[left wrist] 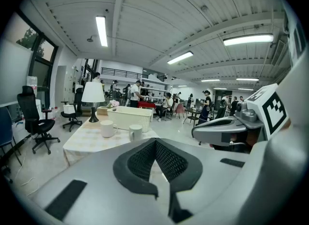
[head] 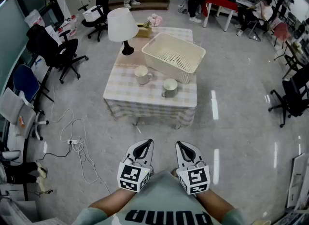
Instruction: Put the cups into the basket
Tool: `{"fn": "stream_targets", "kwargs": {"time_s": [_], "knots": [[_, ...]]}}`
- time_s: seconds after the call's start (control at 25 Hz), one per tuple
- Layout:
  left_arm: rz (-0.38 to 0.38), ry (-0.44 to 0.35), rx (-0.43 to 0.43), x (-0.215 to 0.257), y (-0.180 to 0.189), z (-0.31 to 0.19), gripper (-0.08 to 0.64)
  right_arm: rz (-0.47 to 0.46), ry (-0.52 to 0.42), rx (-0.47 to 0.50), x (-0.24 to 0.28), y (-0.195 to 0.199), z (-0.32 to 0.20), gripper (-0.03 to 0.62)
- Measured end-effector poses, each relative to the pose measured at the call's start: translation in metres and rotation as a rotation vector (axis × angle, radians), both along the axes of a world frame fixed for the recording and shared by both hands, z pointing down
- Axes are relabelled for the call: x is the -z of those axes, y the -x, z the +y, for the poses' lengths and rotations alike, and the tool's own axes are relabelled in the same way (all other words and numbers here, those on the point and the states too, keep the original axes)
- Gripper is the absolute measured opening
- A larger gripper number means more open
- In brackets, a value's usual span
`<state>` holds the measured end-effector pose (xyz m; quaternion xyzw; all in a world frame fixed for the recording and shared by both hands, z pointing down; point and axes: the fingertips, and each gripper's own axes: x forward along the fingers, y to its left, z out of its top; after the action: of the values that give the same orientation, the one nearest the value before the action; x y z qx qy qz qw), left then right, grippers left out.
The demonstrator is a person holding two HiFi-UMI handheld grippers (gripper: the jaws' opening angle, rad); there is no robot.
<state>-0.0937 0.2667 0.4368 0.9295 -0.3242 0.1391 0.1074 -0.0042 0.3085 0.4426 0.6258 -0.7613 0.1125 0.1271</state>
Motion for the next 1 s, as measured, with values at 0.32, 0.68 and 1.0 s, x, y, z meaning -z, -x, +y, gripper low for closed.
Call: {"fn": "stream_targets", "kwargs": {"time_s": [0.32, 0.68, 1.0], "knots": [[0.001, -0.004, -0.002, 0.000, 0.004, -0.002, 0.000, -0.003, -0.003, -0.001, -0.001, 0.005, -0.003, 0.011], [0.008, -0.003, -0.011, 0.001, 0.010, -0.010, 0.000, -0.018, -0.011, -0.011, 0.003, 0.010, -0.015, 0.012], [0.037, -0.003, -0.038, 0.002, 0.030, -0.026, 0.000, 0.010, -0.017, -0.040, 0.007, 0.031, -0.029, 0.012]]}}
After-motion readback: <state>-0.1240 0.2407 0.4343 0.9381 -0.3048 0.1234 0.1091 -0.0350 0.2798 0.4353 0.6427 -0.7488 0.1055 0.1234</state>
